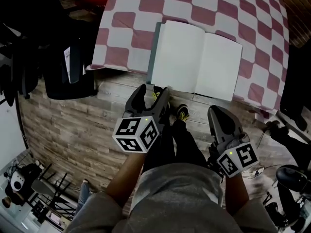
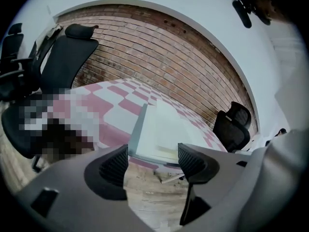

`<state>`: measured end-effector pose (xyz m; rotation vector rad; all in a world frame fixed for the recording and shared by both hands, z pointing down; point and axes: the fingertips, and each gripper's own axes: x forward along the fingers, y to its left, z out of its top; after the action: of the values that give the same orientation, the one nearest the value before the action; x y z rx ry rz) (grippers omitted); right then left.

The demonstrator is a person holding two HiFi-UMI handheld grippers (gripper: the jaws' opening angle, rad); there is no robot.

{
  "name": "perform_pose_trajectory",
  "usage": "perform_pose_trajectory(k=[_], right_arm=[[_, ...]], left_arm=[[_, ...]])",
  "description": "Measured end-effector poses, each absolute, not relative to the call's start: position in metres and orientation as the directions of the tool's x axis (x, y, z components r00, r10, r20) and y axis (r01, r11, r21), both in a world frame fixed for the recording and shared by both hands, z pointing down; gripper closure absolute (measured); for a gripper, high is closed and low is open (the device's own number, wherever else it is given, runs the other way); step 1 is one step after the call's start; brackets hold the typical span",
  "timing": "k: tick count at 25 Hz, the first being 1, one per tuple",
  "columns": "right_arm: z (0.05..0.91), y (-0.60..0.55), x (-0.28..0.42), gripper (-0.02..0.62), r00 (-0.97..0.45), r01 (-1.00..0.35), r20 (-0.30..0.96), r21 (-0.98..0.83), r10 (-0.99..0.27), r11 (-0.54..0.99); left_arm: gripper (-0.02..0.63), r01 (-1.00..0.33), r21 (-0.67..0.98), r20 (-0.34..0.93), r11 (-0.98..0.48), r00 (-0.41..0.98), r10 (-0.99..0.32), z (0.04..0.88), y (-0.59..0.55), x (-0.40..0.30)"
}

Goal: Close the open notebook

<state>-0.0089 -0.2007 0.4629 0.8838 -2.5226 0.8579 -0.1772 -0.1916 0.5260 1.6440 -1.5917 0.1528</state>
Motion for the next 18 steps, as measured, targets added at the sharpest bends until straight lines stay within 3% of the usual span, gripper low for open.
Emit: perform_pose_trajectory(k=[18], right_arm=[[0.496,-0.202,-0.018,0.56,-0.737,-0.668,0.528,-0.47,-0.422,0.577]], left_arm=[[0.284,-0.798,0.575,0.605,0.181,0.266,-0.751,0.564,-0.2,-0.184]])
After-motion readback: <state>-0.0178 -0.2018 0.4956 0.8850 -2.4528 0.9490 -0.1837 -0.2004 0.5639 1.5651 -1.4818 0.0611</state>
